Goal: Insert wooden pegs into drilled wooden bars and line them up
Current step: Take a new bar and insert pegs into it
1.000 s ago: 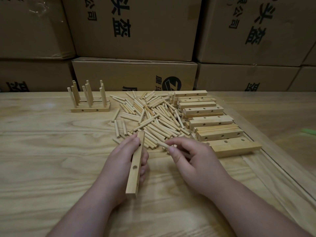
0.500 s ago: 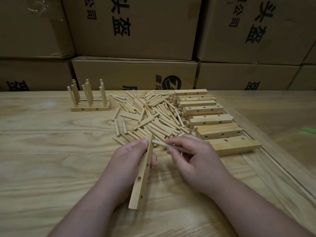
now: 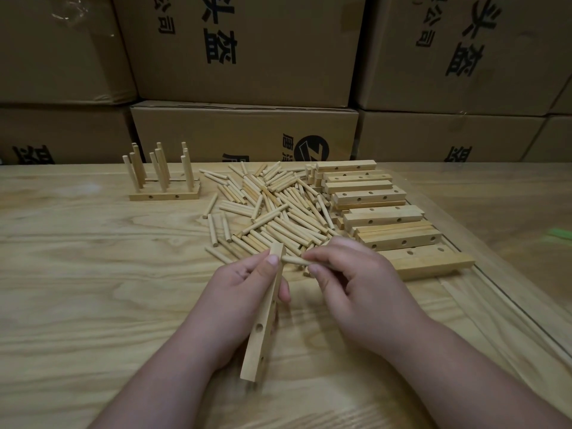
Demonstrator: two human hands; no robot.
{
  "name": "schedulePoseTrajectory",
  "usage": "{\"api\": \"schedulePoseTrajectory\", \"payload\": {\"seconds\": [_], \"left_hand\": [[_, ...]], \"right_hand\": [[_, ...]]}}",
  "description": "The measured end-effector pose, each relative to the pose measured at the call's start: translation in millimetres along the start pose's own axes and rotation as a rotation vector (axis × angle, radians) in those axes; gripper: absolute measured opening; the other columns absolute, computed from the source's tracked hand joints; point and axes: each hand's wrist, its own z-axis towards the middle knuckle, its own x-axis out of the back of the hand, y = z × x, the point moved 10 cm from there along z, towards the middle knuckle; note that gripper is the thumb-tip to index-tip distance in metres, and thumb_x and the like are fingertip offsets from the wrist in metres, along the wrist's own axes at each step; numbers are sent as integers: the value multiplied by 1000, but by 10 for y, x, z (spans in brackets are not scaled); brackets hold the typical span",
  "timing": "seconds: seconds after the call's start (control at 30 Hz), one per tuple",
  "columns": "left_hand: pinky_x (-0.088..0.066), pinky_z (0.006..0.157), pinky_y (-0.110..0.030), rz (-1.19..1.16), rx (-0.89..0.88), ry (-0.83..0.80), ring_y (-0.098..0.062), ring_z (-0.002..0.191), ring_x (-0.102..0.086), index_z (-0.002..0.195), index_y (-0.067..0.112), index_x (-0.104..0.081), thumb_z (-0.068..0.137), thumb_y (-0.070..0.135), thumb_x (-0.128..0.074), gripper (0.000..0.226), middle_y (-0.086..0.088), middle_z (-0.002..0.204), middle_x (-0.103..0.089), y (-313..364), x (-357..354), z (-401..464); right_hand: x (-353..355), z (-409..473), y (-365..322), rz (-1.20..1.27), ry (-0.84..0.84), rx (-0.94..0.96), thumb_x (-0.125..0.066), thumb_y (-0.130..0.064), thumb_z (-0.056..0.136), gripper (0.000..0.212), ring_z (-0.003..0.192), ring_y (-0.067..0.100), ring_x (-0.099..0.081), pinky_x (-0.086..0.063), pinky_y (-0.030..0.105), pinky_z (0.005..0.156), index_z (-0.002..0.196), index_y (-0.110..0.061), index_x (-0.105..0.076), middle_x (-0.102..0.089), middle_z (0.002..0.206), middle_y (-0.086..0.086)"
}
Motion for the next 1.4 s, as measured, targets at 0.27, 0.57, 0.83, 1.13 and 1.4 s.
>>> {"api": "schedulePoseTrajectory", "payload": {"seconds": [0.27, 0.57, 0.83, 1.13, 1.4], "left_hand": [[-45, 45, -24, -1, 28, 77, -15, 42, -55, 69, 23, -76, 88, 68, -49, 56, -7, 54, -65, 56, 5, -35], [-45, 49, -19, 172, -11, 56, -11, 47, -60, 80, 42, -71, 89, 68, -43, 39, -9, 56, -69, 147, -53, -58], [-44, 45, -18, 160, 39, 71, -12, 42, -56, 66, 40, -74, 96, 60, -47, 45, -10, 53, -67, 166, -34, -86], [-43, 44, -19, 194, 39, 74, -11, 40, -55, 57, 38, -72, 97, 59, -47, 52, -7, 50, -66, 172, -40, -94], [-44, 45, -18, 92, 11, 76, -12, 43, -57, 81, 38, -79, 86, 67, -48, 42, -10, 54, -67, 154, -37, -94]], "right_hand": [[-11, 11, -57, -13, 19, -45, -68, -36, 91, 23, 72, 2, -55, -48, 21, 65, 108, -23, -75, -58, 81, -17], [-52, 15, 47, 39, -69, -131, -71, -34, 90, 12, 81, 2, -60, -49, 23, 69, 96, -28, -80, -65, 81, -16], [-64, 45, 29, 28, -86, -148, -72, -32, 89, 10, 81, 1, -59, -45, 16, 70, 92, -27, -80, -66, 78, -15], [-89, 46, 18, -15, -73, -144, -70, -35, 90, 13, 82, 1, -59, -47, 19, 72, 90, -26, -79, -67, 79, -16], [-50, 50, 3, 37, -43, -107, -73, -29, 89, 8, 81, -9, -57, -38, 4, 70, 93, -27, -79, -59, 75, -29]]}}
